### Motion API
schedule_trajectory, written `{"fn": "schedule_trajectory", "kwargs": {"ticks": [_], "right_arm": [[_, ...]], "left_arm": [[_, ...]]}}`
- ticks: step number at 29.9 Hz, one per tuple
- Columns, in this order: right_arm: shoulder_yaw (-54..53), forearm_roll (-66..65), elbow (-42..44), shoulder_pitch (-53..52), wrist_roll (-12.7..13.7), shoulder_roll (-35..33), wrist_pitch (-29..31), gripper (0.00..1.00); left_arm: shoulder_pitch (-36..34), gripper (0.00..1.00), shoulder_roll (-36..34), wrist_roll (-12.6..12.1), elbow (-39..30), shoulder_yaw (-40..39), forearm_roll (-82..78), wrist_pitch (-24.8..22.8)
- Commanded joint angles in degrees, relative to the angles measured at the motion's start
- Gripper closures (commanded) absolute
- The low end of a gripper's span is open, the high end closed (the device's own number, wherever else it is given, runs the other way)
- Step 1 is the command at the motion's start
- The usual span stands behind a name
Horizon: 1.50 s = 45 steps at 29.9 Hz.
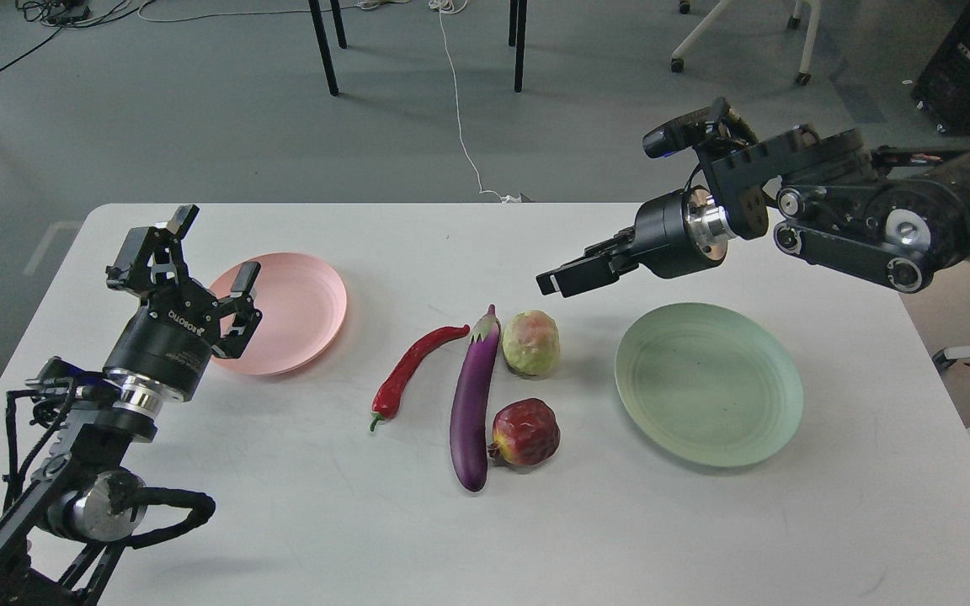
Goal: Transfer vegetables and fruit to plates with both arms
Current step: 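Reach the right gripper to the pale green fruit and grasp it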
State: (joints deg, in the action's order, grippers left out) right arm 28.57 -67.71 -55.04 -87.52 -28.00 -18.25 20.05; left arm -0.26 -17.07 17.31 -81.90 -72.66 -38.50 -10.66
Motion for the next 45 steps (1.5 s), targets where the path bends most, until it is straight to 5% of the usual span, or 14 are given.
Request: {"fn": "schedule_trajectory", "kwargs": {"ticks": [1,13,39,45], "right_arm": [[3.59,-0.32,2.82,-0.11,0.0,4.35,-0.63,0.02],[6.15,-0.15,13.2,4.81,0.0,13.23,-4.5,0.02],[9.67,-0.15,19.62,11.06,0.0,17.89,-7.13,0.04],[9.75,-0.15,19.71,11.15,0.0,18.25,-7.22,0.16]], "left_arm": [[0.0,0.02,0.02,0.01,-0.54,-0.02,0.0,0.03],[0.0,0.02,-0.06,0.01,-1.16,-0.29,0.0,0.03],[0.18,0.02,-0.15,0.01,-1.95,-0.73,0.0,0.03],[0.35,0.02,-0.24,0.01,-2.21,-0.99,0.0,0.03]]}}
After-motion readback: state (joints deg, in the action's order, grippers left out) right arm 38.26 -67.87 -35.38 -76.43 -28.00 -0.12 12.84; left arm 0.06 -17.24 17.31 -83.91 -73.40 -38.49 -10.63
